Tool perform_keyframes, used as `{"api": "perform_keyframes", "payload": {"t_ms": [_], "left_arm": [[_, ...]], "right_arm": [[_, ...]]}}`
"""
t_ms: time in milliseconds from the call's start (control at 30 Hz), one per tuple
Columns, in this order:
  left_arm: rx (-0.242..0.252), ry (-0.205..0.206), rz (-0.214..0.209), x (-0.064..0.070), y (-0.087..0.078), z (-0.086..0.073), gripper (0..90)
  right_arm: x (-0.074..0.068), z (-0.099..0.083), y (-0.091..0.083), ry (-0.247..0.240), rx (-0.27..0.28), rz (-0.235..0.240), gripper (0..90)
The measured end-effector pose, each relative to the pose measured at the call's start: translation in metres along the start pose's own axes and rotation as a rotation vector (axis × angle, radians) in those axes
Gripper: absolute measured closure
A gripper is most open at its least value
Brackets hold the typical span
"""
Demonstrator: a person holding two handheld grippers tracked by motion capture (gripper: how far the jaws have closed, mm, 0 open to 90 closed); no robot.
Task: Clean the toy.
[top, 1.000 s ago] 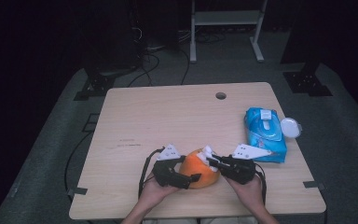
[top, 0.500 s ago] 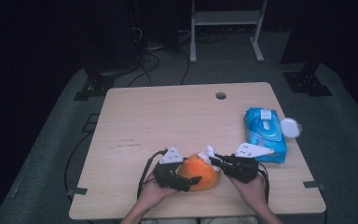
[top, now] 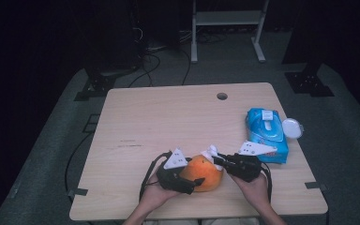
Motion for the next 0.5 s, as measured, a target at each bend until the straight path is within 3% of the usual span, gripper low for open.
{"api": "perform_keyframes", "payload": {"t_ms": [100, 200, 267, 333, 433, 500], "left_arm": [[-0.001, 0.06, 0.043, 0.001, -0.001, -0.002, 31.8], [-0.016, 0.176, 0.066, 0.011, 0.001, 0.0, 38.1], [-0.039, 0.218, 0.082, 0.015, 0.001, 0.0, 37.9], [-0.029, 0.186, 0.057, 0.014, 0.001, -0.002, 35.3], [-0.016, 0.121, 0.027, 0.011, 0.001, -0.001, 25.9], [-0.02, 0.132, 0.03, 0.012, 0.003, -0.001, 26.2]], "right_arm": [[-0.021, 0.007, 0.002, -0.045, 0.009, 0.037, 80.4], [-0.042, 0.014, 0.006, -0.078, 0.017, 0.107, 80.4], [-0.048, 0.014, 0.01, -0.122, -0.002, 0.098, 80.5], [-0.041, 0.013, 0.009, -0.112, -0.009, 0.086, 80.5], [-0.018, 0.01, 0.003, -0.071, -0.022, 0.018, 80.6], [-0.013, 0.008, 0.0, -0.028, -0.017, 0.021, 80.7]]}}
Point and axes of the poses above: each handheld gripper's, and its own axes: y roughly forward along the jaws, z roughly out of its top, x roughly to its right, the point moved 8 cm from there along y, roughly forward along the jaws, and after that the axes turned 4 degrees about y, right-handed, at the moved point
